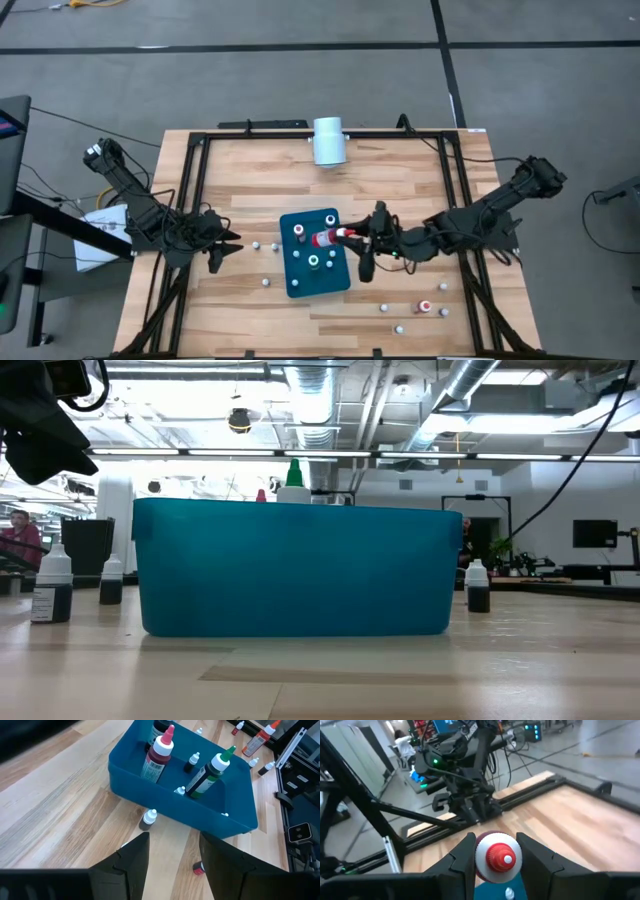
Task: Pick & Place food coloring
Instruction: Put the big red food coloring bottle into the blue bin
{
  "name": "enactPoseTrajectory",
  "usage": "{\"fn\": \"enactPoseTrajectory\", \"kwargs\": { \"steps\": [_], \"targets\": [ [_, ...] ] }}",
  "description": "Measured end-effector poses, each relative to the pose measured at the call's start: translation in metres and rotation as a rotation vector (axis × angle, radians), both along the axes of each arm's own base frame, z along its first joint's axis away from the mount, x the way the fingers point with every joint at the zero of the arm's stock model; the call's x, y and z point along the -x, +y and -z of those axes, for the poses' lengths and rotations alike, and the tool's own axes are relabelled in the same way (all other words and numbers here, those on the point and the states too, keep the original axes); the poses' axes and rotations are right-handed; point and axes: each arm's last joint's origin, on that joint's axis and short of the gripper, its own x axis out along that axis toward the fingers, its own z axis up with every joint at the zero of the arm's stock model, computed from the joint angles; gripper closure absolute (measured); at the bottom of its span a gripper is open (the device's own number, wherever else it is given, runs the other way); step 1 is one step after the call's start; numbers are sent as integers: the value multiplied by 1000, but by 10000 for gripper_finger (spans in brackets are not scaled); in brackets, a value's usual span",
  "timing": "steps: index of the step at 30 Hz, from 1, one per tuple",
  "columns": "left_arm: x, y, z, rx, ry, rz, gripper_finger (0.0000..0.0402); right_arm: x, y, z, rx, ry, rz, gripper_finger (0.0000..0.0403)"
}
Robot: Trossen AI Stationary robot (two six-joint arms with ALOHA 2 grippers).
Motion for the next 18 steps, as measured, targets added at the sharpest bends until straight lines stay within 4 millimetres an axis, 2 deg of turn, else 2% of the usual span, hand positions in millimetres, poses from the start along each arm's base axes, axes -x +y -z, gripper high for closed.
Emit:
{"fn": "enactPoseTrajectory", "kwargs": {
  "steps": [4, 10, 18],
  "targets": [
    [0, 0, 0, 0, 0, 0, 236, -17, 0, -8, 71, 37, -3, 296],
    [0, 0, 0, 0, 0, 0, 236, -41, -4, -15, 133, 197, 6, 296],
    [0, 0, 0, 1, 0, -1, 236, -63, -9, -19, 170, 379, -26, 296]
  ]
}}
